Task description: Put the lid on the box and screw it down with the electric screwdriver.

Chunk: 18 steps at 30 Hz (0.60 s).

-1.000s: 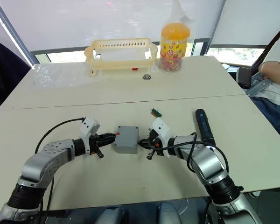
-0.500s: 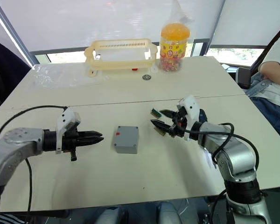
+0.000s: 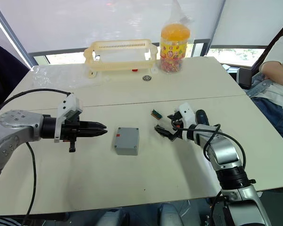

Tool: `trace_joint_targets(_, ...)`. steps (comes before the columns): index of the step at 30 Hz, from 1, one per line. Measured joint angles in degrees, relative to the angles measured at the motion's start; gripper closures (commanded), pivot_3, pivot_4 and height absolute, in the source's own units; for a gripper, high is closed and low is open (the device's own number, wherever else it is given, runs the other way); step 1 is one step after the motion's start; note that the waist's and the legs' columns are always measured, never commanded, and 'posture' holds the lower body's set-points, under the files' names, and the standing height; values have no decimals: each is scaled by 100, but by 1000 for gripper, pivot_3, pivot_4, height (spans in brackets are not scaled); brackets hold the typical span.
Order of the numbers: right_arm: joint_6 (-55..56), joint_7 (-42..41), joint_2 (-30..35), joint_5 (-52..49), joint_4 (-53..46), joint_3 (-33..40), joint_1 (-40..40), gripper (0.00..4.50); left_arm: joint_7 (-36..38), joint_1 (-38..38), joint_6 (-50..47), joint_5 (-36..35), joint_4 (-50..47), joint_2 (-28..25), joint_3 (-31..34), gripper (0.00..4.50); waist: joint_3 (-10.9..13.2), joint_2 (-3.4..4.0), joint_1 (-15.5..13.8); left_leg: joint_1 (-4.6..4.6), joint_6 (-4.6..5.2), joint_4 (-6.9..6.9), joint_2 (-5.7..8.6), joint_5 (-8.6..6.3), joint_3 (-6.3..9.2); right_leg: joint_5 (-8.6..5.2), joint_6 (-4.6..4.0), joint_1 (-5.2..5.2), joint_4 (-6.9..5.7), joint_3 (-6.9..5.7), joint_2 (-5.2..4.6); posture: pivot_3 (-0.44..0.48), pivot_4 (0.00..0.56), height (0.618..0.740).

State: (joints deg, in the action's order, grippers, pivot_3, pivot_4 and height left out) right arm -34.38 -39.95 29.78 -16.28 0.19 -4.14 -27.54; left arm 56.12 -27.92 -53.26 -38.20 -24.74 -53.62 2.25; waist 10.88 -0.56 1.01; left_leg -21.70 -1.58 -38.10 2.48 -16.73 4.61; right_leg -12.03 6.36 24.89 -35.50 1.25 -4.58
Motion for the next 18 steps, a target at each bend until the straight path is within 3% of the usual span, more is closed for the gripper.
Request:
trace_joint_targets(11,537,52,-377,295,474,-165,-141,21,-335,241,112,120,-5,272,-147,3799,0,0,0,12,-1,2,-1,0,2,0,0,-8,-1,3,0,0,150,740)
trace_joint_targets(14,645,70,-403,386,555,-181,-143,712,-395,286,129,143,-5,324,-147,3799,0,0,-3,12,-1,2,-1,0,2,0,0,-9,0,3,0,0,150,740)
trace_joint_targets(18,737,74,-454,502,678,-243,-145,2699,-468,326,159,147,-5,384,-141,3799,0,0,-6,16,-1,2,0,0,2,0,0,-13,0,3,-1,0,150,740)
